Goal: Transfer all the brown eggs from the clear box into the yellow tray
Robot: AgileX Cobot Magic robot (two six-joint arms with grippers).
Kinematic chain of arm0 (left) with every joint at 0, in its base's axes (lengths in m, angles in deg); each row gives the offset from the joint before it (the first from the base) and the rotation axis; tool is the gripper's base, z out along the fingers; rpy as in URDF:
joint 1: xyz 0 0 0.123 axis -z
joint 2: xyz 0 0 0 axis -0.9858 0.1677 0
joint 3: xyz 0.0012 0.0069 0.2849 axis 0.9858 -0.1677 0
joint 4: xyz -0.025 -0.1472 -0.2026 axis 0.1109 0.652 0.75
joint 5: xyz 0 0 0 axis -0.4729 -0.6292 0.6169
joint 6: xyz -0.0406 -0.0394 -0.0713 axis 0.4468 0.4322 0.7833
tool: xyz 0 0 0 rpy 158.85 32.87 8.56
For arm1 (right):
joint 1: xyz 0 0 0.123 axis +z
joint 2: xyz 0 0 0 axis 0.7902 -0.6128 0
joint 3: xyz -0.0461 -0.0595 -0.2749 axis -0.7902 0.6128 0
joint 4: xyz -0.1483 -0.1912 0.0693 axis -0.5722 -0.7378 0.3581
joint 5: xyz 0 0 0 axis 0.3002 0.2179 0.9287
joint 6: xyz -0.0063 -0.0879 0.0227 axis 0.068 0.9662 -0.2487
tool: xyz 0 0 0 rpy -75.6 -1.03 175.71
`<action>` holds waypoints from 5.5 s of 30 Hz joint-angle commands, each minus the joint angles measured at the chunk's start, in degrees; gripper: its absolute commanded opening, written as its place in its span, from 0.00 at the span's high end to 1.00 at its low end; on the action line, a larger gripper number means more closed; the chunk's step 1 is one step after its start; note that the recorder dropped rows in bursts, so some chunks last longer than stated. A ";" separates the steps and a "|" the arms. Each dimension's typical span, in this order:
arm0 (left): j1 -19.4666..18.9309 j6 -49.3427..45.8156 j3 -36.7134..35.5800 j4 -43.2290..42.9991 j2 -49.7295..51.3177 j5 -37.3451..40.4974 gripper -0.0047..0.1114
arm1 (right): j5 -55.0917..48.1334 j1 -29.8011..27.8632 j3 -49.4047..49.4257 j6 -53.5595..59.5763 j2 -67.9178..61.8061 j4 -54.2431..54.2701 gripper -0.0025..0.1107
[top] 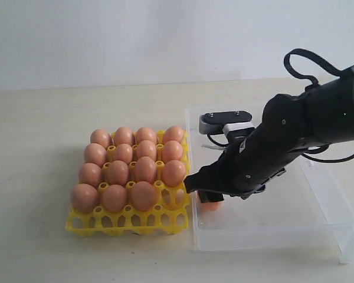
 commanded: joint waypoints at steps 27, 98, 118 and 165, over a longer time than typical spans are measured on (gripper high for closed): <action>-0.13 0.20 0.23 0.44 -0.35 -0.51 0.96 | 28.66 1.06 10.07 3.42 11.75 -6.62 0.98; -0.13 0.31 0.23 0.44 -0.35 -0.51 0.96 | 27.63 1.37 14.97 -12.29 33.55 -18.55 0.98; -0.13 0.31 0.23 0.44 -0.35 -0.51 0.96 | 27.73 -8.78 34.11 -5.87 58.19 -10.52 0.98; -0.13 0.23 0.23 0.44 -0.35 -0.51 0.96 | 20.90 -29.93 52.69 -5.87 104.34 -10.92 0.98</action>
